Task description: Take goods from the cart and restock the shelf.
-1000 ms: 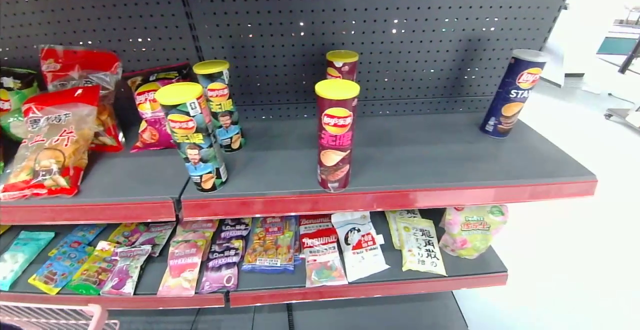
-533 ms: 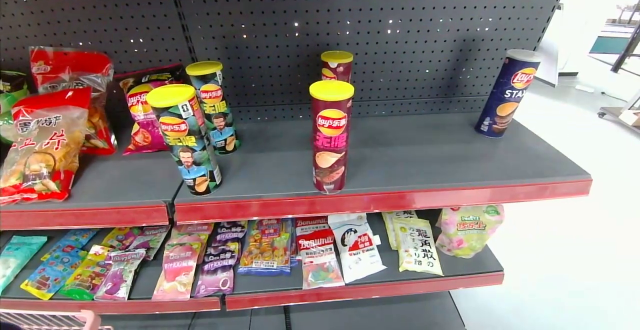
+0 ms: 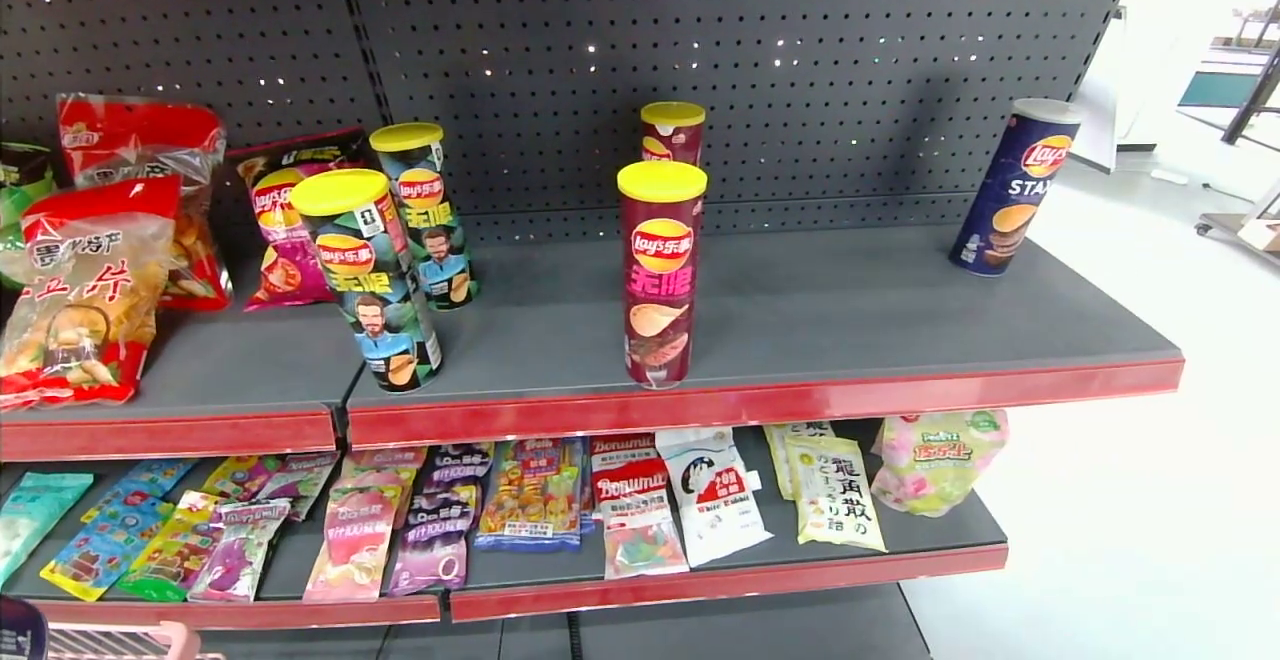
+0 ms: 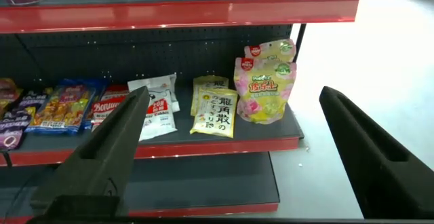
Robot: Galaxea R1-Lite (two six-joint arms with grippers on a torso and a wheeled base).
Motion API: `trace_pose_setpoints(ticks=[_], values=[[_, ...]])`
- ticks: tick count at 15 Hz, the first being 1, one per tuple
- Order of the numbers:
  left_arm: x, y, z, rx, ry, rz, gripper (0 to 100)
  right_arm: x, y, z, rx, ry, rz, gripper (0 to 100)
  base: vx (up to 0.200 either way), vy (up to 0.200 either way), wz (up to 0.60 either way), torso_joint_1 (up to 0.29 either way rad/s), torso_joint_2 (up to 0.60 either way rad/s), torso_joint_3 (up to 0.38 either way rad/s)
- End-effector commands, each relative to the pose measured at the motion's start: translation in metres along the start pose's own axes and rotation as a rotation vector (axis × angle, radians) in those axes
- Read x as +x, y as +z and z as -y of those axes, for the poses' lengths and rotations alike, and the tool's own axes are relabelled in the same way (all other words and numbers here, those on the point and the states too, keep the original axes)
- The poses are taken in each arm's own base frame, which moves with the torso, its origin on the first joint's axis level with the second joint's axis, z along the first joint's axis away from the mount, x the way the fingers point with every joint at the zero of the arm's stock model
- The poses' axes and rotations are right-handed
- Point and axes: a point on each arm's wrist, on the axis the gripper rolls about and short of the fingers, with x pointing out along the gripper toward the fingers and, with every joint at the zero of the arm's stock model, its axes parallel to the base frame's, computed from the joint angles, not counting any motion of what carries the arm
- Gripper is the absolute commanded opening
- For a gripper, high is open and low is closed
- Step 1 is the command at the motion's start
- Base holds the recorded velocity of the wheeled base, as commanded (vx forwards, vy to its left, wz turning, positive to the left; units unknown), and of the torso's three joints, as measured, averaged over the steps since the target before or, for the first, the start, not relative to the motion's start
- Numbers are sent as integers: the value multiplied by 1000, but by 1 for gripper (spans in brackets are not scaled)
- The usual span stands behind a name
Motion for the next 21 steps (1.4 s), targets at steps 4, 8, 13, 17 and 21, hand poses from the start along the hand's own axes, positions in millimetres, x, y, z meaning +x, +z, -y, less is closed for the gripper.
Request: trace_pose_setpoints(ticks=[4, 8, 13, 17, 21], values=[[2, 0, 0, 6, -8, -10, 0, 0, 0, 0, 0, 1, -1, 100, 0, -100, 0, 1, 0, 0], [3, -2, 0, 19, -10, -14, 0, 0, 0, 0, 0, 1, -1, 100, 0, -200, 0, 5, 1, 1], [2, -2, 0, 20, -9, -13, 0, 0, 0, 0, 0, 1, -1, 100, 0, -200, 0, 2, 1, 3], [2, -2, 0, 20, -8, -10, 0, 0, 0, 0, 0, 1, -1, 100, 0, -200, 0, 2, 0, 5], [1, -2, 0, 21, -5, -9, 0, 0, 0, 0, -1, 1, -1, 100, 0, -200, 0, 2, 2, 5]])
